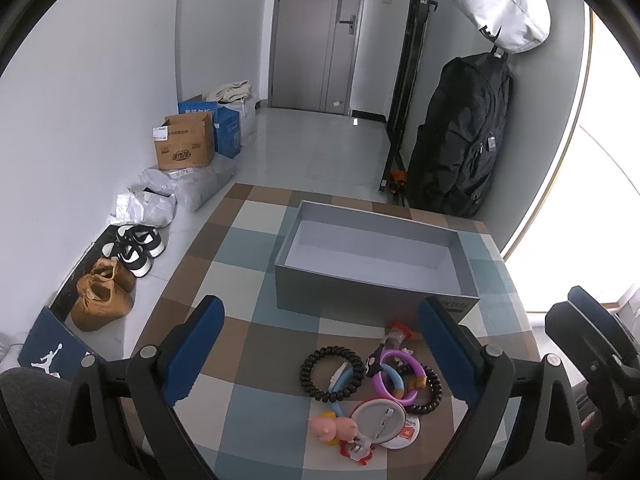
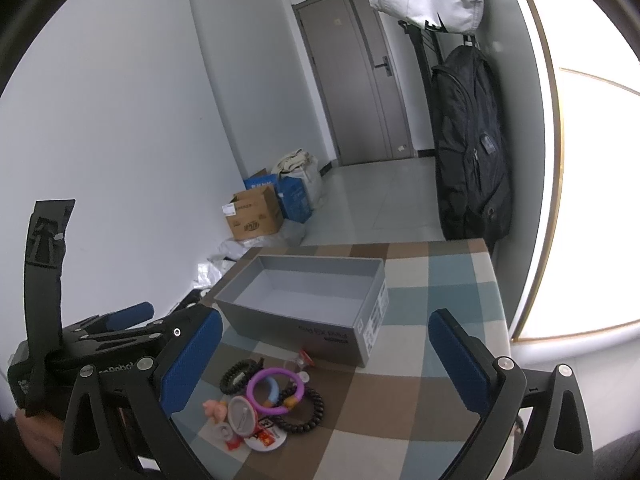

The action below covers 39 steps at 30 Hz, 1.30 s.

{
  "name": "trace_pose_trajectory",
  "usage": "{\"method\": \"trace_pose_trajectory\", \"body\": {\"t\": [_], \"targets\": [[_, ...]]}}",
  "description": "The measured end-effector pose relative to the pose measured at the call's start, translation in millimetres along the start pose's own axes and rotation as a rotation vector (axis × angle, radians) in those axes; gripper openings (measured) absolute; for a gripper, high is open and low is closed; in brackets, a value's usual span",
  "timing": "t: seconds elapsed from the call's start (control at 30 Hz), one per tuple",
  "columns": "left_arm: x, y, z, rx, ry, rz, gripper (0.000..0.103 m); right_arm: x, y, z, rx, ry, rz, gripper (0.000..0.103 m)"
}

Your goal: Organize jewelry

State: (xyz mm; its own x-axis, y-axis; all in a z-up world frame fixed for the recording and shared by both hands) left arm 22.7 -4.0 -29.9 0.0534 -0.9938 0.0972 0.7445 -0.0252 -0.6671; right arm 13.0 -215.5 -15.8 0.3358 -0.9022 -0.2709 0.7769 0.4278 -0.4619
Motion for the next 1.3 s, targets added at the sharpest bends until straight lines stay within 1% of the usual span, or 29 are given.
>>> {"method": "trace_pose_trajectory", "body": {"t": [0.1, 0.4, 0.6, 0.67, 0.73, 0.83, 0.93, 1.13, 1.3], "targets": [[-1.9, 1.1, -0.5, -0.012, -0.009, -0.002, 0.095, 0.2, -0.2, -0.5, 0.000, 0.002, -0.001, 0.103], [-4.5, 0.3, 1.4, -0.016, -0.020, -0.017, 0.095, 0.5, 1.3, -1.1, -0.010, 0.008, -0.002, 0.103], [-8.0, 1.7, -0.2, -0.035, -0.018, -0.042, 0.095, 1.6, 7.1, -2.6, -0.041, 0.020, 0.010, 0.103], [-10.7, 4.8, -3.3, -0.062, -0.020, -0.057, 0.095, 2.3, 9.9, -3.4, -0.055, 0.026, 0.011, 0.103], [-16.6, 9.1, -7.5, -0.106, -0.033, -0.082, 0.095, 2.1, 13.6, -4.7, -0.071, 0.025, 0.007, 0.103], [-24.5, 15.7, -14.8, -0.174, -0.061, -0.136, 0.095, 1.5, 21.0, -6.3, -0.109, 0.031, 0.025, 0.103], [-29.8, 20.8, -22.9, -0.237, -0.090, -0.188, 0.095, 2.7, 25.8, -7.0, -0.129, 0.049, 0.038, 0.103], [-26.0, 26.9, -43.8, -0.347, -0.098, -0.261, 0.095, 10.6, 34.4, -6.8, -0.159, 0.095, 0.055, 0.103], [-19.9, 26.7, -55.1, -0.406, -0.091, -0.302, 0.094, 16.6, 40.6, -7.6, -0.181, 0.130, 0.058, 0.103]]}}
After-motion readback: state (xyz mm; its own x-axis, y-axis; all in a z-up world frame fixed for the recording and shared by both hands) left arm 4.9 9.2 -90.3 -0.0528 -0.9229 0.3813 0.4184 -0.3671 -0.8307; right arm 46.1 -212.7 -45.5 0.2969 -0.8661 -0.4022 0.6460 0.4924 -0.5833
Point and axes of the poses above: each gripper's, at about its wrist camera, not at the fingertips, and y roughly the way its jaws point, x to its right, z to its top, the point moved 3 cm from there along y, roughly the way its jaws point, and after that the axes turned 1 degree about y, right-handed, at the moved point
